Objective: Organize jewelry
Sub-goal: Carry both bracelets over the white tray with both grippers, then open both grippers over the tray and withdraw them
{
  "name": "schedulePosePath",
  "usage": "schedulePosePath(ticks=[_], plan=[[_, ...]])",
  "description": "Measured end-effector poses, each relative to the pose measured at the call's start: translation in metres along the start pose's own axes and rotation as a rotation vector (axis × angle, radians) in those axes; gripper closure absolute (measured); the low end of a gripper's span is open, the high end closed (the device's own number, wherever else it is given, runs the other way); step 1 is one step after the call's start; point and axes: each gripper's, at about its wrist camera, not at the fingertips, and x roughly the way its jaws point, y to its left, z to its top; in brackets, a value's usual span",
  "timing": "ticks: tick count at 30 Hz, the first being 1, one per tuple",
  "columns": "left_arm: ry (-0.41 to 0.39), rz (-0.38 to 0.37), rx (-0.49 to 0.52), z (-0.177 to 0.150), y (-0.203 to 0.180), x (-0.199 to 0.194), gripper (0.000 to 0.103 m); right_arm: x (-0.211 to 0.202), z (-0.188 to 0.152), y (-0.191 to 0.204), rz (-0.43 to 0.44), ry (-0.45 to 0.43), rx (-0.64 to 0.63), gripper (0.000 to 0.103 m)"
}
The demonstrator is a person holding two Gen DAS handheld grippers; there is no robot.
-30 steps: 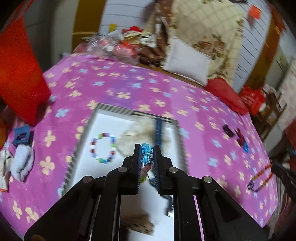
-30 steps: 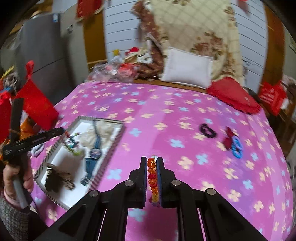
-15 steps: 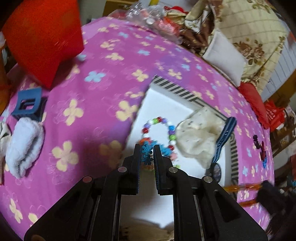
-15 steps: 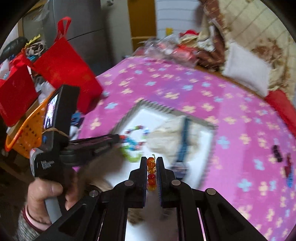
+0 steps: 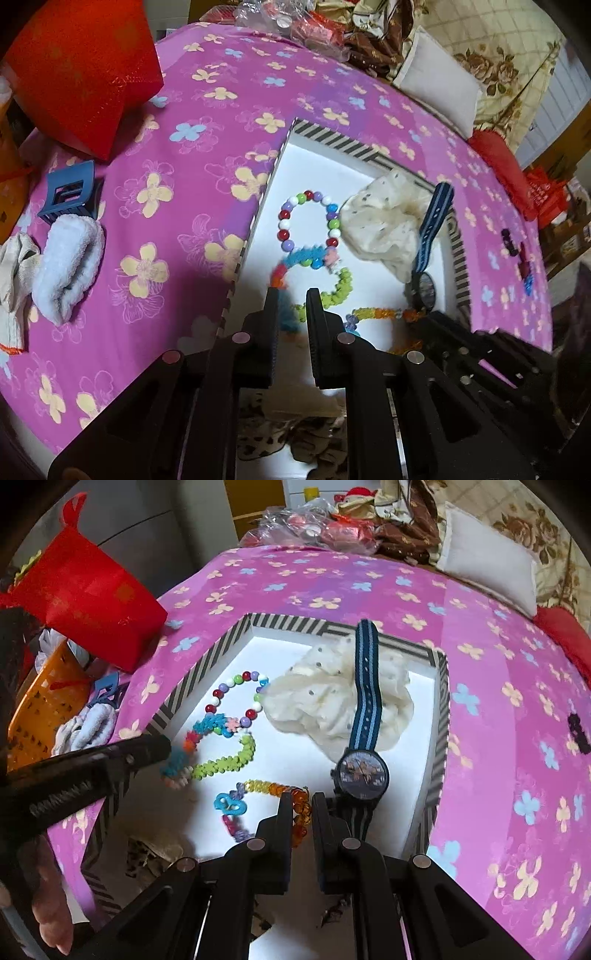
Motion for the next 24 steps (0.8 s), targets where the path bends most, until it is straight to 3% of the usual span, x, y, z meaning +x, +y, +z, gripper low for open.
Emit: schedulePosePath(ticks=[1,3,5,10,14,18,24], plan=[[-0.004,-0.008,-0.003,0.001,0.000,-0.001,0.091,-0.002,-0.001,-0.002,0.001,-0.004,0.005,0.092],[-0.009,-0.023,-0.007,0.001,-0.001,-0.004,0.082,-0.007,-0.002,-0.006,-0.001,-0.021,0.013,0.069],[-0.021,-0.036,-0.012,0.001,-0.002,-0.005,0.074,-0.014,-0.005,-0.009,-0.008,-0.052,0.023,0.057],[-0.093,-0.040,-0.030,0.002,-0.004,-0.016,0.074,-0.024,-0.003,-0.006,-0.052,-0.085,-0.034,0.057],[-0.151,0.006,-0.054,0.004,-0.001,-0.024,0.074,-0.014,0.012,0.009,-0.065,-0.067,-0.117,0.073],[-0.176,0.050,-0.078,0.007,0.006,-0.023,0.074,0.018,0.036,0.015,-0.103,-0.012,-0.138,0.078],[-0.183,0.030,-0.124,0.012,0.016,-0.022,0.074,0.061,0.069,0.013,-0.162,0.053,-0.107,0.078]])
